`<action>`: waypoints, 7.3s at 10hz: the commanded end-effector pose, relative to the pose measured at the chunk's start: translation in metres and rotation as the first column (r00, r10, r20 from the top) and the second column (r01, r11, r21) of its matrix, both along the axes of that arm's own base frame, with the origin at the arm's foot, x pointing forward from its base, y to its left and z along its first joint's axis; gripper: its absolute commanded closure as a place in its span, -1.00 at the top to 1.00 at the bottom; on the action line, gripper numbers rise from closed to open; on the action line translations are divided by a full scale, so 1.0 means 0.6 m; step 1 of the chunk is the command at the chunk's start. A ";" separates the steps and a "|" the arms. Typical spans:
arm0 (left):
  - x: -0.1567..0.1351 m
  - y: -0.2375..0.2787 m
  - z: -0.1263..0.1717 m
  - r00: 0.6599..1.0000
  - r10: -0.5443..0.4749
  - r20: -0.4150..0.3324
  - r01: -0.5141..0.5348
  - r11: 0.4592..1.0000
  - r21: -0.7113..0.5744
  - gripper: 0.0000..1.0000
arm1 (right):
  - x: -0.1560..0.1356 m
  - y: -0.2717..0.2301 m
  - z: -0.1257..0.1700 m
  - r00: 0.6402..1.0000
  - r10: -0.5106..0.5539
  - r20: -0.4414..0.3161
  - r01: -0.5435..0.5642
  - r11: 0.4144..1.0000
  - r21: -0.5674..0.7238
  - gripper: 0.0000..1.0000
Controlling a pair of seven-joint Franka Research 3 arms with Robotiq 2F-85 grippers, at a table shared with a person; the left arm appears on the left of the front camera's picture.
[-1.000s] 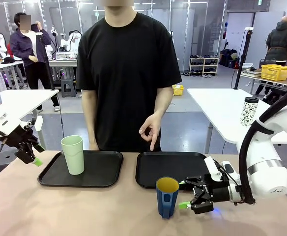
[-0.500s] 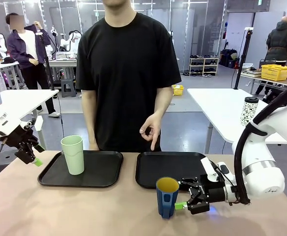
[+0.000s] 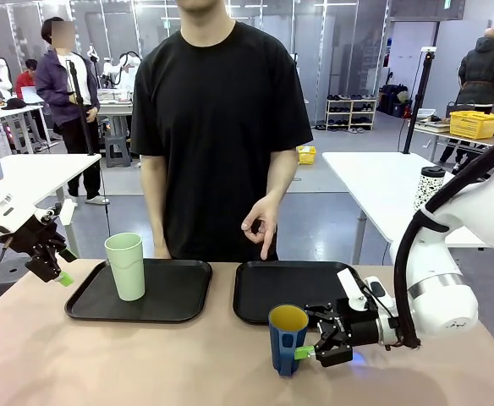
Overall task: Sort and store the cups by type.
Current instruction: Pick up the Handle plastic cup and place it into the empty Flat Tray.
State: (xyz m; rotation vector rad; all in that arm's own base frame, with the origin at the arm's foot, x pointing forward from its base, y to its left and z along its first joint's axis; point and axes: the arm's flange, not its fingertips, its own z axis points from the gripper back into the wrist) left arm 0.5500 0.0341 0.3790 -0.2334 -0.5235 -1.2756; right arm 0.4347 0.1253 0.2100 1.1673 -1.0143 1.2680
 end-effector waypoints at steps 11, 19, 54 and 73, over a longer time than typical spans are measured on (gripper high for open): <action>0.004 0.004 0.000 1.000 -0.024 0.013 0.024 0.999 -0.031 1.00 | 0.004 0.036 -0.022 0.999 0.032 0.011 -0.032 0.999 -0.003 0.63; 0.004 0.004 0.000 1.000 -0.024 0.013 0.024 0.999 -0.031 1.00 | -0.003 0.048 0.082 0.999 0.038 0.027 -0.037 0.998 -0.048 0.32; 0.004 0.004 0.000 1.000 -0.024 0.013 0.024 0.999 -0.031 1.00 | 0.322 -0.071 0.007 0.992 -0.090 0.090 0.087 0.996 0.033 0.45; 0.004 0.004 0.000 1.000 -0.024 0.013 0.024 0.999 -0.031 1.00 | 0.264 -0.157 0.000 0.989 -0.142 0.034 0.144 0.989 -0.045 1.00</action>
